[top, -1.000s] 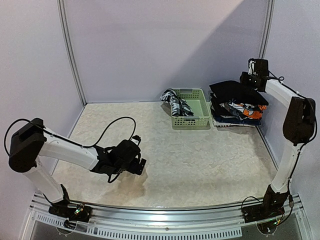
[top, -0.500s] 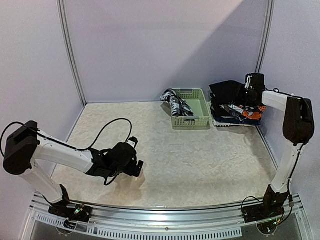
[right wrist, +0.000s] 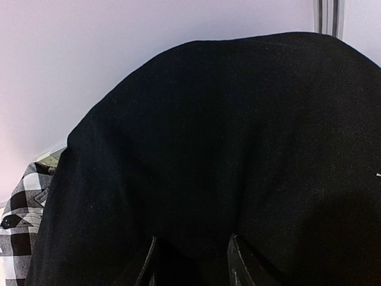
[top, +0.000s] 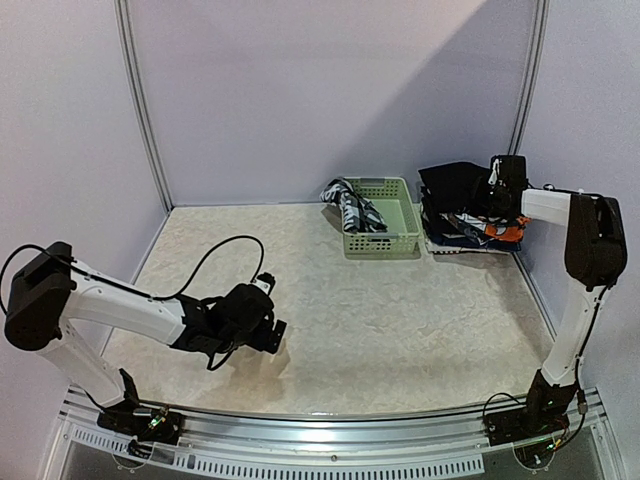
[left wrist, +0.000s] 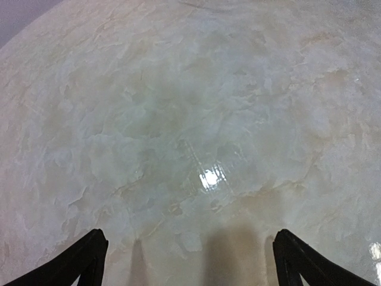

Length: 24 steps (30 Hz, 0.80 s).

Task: Fold and stack the mixed laundry pile
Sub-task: Adjust the square-folded T-shirt at the corner of the board.

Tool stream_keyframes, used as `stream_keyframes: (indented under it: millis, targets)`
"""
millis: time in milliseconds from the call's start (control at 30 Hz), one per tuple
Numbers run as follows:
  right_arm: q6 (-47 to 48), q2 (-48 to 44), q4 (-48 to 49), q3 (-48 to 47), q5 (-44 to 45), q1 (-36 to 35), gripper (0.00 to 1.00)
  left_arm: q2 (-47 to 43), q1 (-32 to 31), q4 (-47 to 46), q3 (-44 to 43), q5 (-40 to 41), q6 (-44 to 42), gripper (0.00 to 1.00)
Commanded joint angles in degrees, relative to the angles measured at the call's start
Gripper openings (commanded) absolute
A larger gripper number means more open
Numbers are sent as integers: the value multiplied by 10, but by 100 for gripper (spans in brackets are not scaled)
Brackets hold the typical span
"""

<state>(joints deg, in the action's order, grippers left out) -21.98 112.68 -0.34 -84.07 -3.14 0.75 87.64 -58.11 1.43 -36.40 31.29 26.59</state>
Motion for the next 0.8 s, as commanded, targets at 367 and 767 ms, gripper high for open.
stream_keyframes:
  millis: [367,767]
  targets:
    - [58,-66,-137,-109,48,-76,57,16,-5,54,-146,37,-84,99]
    - [73,-169,-159,-71,56,-134,69,65,28,102,-310,17,-157,100]
